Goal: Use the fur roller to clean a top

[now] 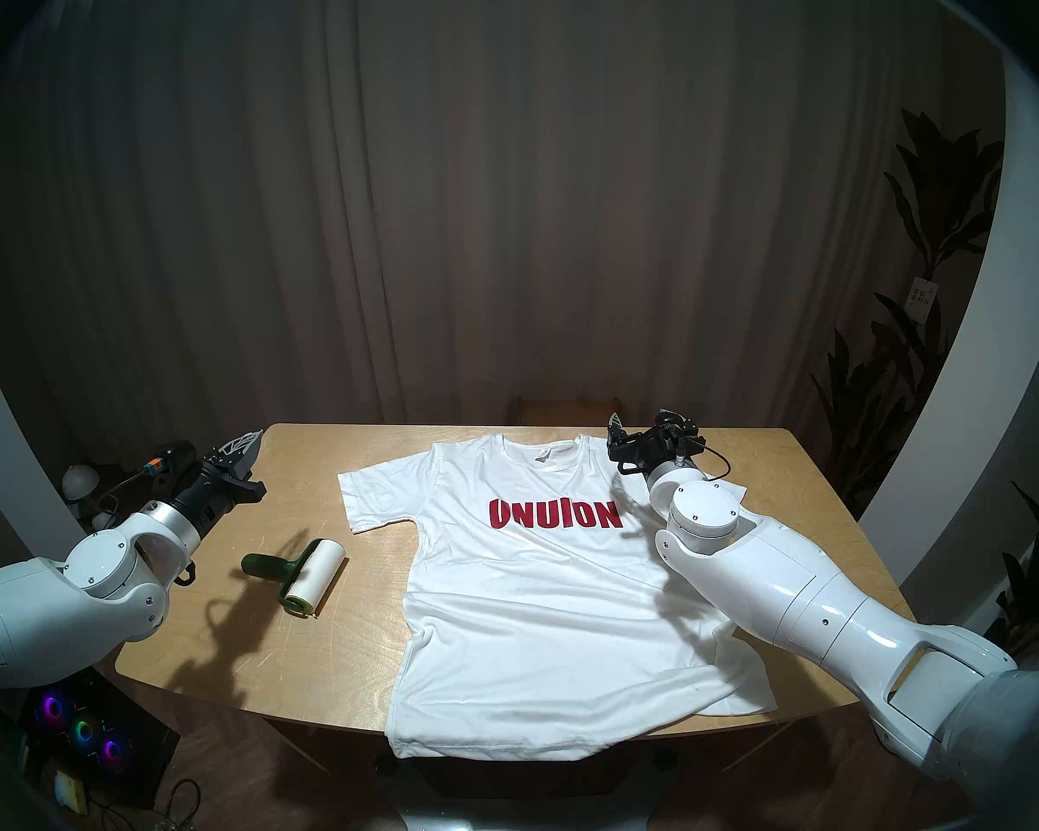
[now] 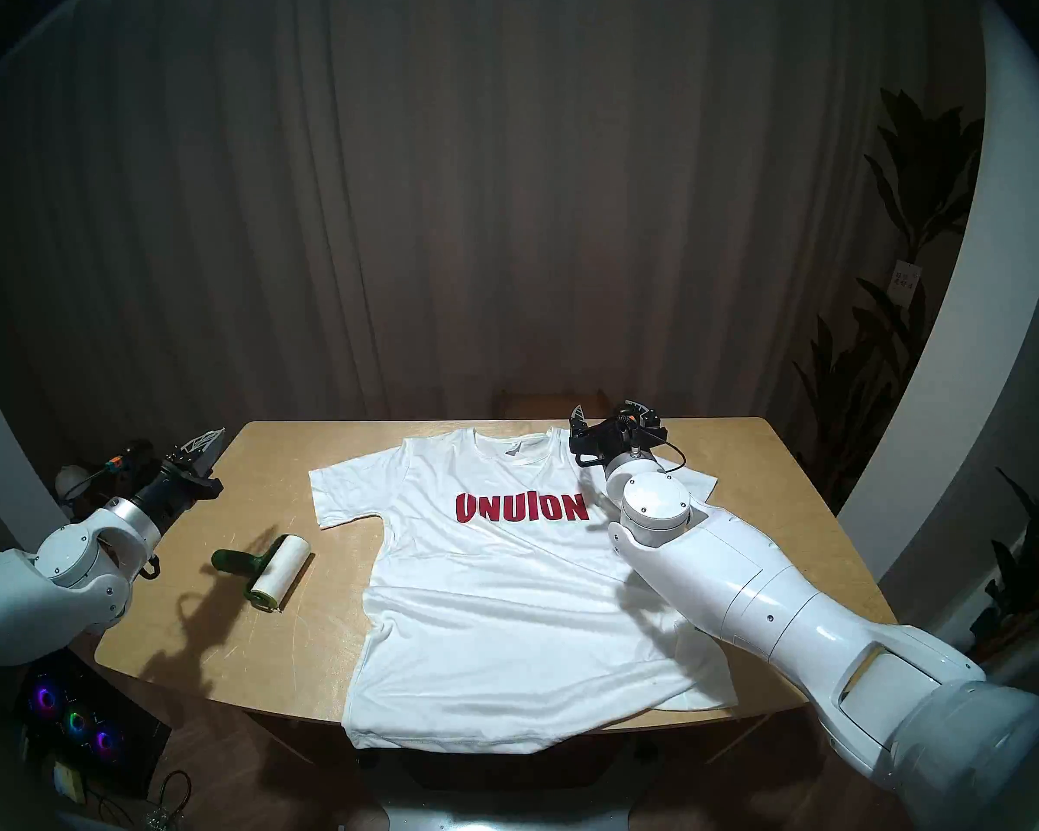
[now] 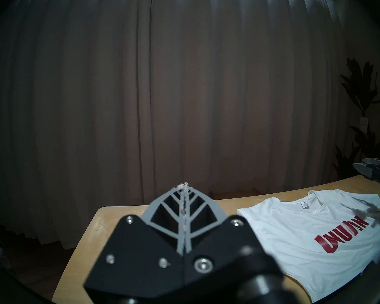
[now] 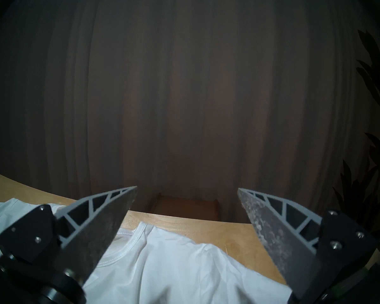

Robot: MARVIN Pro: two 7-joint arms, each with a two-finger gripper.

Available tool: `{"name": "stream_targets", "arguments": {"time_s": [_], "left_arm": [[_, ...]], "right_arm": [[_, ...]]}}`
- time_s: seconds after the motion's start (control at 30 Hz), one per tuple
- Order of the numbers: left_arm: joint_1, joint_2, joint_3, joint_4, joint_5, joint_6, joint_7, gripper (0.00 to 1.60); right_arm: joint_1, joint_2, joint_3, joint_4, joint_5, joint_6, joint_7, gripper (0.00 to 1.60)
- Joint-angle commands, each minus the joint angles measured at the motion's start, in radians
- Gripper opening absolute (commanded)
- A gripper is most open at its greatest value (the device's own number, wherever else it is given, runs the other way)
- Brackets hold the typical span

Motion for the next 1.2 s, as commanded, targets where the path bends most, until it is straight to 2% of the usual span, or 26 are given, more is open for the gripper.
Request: {"name": "stream_targets", "arguments": {"time_s": [0.0,0.73,0.9,0.93,1.17], "left_arm": [[-0.062,-0.051,-0.003,0.009,0.065,0.031,0.015,0.0],[-0.221,-0.237,0.043,0.079,0.26,0.163,0.078,0.0],[-0.266,-0.291,0.063,0.101,0.312,0.193,0.091,0.0],[-0.294,-0.323,0.078,0.117,0.345,0.209,0.099,0.0],[-0.345,-0.385,0.107,0.149,0.411,0.236,0.115,0.0]], "right_arm": [[0.031,-0.026,0.015,-0.001,0.019,-0.006,0.013,1.6],[0.048,-0.075,0.027,0.055,0.098,-0.006,0.058,1.6],[0.05,-0.088,0.028,0.071,0.115,-0.007,0.067,1.6],[0.051,-0.096,0.029,0.079,0.125,-0.008,0.072,1.6],[0.052,-0.109,0.029,0.092,0.142,-0.011,0.082,1.6]]}}
